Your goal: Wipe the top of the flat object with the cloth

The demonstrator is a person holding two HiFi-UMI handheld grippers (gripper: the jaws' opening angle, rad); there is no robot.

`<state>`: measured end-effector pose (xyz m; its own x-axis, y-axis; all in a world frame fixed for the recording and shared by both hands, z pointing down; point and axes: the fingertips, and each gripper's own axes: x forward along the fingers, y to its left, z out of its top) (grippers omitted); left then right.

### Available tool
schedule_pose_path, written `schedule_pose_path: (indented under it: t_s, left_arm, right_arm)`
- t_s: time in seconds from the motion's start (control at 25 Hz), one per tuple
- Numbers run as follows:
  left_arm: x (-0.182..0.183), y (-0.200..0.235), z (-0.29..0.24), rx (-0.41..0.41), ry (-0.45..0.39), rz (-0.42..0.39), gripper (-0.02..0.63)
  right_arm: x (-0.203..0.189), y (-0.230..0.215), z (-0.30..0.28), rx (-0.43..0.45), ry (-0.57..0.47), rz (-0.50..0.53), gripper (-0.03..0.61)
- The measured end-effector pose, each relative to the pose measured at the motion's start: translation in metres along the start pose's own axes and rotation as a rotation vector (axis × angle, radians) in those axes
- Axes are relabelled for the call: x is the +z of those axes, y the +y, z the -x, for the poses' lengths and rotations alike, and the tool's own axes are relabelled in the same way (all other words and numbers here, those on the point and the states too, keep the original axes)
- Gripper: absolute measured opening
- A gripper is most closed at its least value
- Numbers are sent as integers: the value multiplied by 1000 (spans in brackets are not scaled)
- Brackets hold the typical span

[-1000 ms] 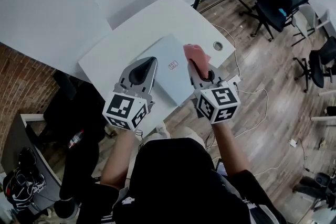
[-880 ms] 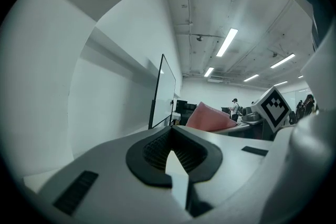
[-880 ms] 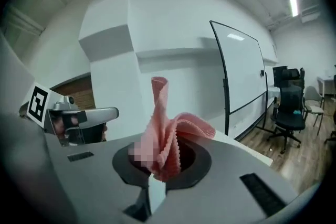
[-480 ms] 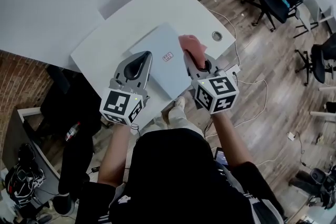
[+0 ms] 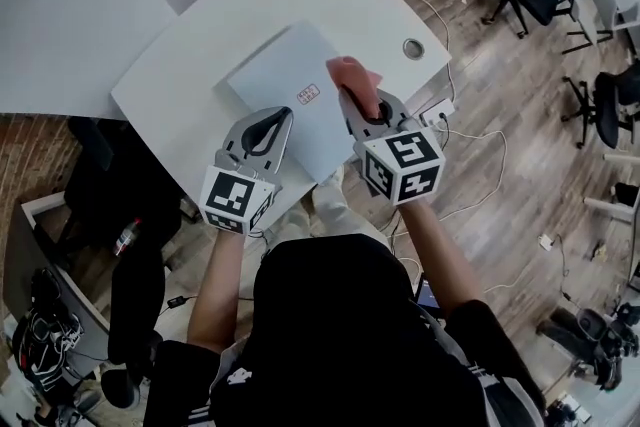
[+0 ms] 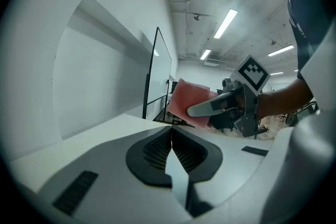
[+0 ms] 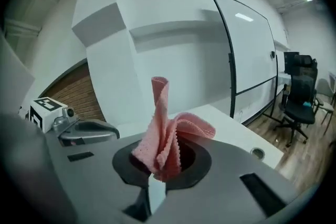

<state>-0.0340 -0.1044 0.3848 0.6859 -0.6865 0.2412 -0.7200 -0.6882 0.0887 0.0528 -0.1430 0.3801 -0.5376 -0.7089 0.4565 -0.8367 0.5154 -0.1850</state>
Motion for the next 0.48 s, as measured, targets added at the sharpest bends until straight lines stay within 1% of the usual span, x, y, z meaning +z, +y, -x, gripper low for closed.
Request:
schedule_pose_path:
  t_s: [0.08, 0.24, 0.4, 0.48]
  left_arm:
    - [-17, 0, -6, 0, 37, 11, 12]
    - [-41, 6, -16, 1, 89, 6, 12]
    - [-60, 9, -19, -3, 117, 32, 12]
    - [-67, 15, -21, 8, 130, 24, 14]
  right_arm:
    - [-8, -4, -6, 5, 23, 9, 46]
    - [-21, -14, -18, 7, 48, 0, 46]
    - [-36, -22, -26, 0, 77, -9, 46]
    - [-41, -23, -34, 4, 85, -9, 46]
